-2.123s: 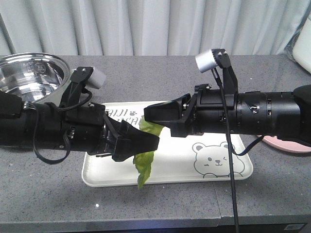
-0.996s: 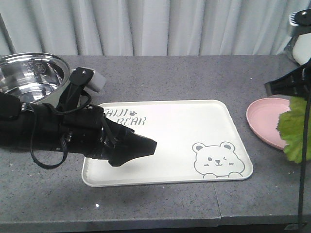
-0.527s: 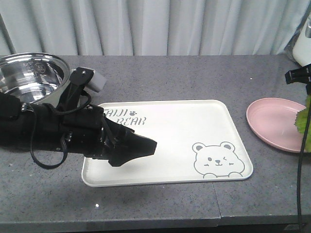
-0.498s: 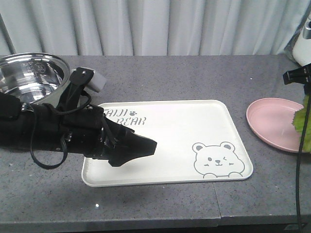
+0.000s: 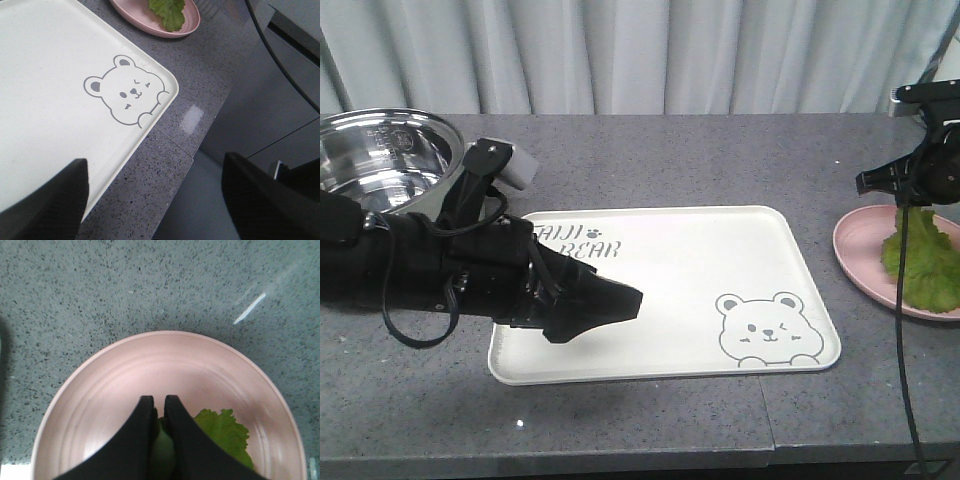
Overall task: Transfer vegetables to tray and serve
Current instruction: 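Carry the lettuce with the right gripper onto the pink plate, then open the right gripper to release the lettuce on the plate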
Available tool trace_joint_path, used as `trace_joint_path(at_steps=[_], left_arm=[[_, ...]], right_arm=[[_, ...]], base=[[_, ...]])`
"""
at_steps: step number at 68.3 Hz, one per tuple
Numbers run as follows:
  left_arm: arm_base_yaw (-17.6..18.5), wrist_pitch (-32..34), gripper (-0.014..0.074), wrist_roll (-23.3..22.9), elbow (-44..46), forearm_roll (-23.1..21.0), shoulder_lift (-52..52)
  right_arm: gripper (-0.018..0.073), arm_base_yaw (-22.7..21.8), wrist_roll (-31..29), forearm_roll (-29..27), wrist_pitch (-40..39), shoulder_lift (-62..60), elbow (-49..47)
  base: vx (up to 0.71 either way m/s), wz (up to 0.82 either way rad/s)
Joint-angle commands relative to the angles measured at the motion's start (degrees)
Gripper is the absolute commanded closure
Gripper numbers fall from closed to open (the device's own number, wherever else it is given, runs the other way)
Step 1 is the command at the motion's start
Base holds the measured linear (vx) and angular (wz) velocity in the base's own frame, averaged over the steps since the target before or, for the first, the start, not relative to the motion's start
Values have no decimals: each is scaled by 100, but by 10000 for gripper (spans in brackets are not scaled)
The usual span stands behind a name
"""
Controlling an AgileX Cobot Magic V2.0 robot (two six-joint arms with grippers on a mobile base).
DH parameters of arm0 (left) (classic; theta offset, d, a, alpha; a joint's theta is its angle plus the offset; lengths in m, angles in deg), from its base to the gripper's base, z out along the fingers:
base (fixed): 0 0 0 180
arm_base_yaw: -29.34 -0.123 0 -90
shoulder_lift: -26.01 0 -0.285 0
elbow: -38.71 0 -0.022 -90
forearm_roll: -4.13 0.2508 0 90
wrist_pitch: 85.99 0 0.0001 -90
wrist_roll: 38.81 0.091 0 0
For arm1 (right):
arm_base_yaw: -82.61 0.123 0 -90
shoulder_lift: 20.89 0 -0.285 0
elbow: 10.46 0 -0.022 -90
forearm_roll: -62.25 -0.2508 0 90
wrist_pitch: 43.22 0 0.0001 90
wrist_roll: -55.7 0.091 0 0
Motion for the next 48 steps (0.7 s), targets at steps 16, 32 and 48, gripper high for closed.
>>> trace_joint_path(at_steps=[16,32,48], left_arm=[[4,17,58,2,168,-279,188],[4,17,58,2,168,-279,188],[4,17,58,2,168,-279,188]], right_arm=[[226,-35,-29,28,-318,-156,-171],[195,-35,16,23,-257,-342,-171],[195,-35,16,23,-122,-867,-171]], base=[[0,0],[0,0],[0,0]])
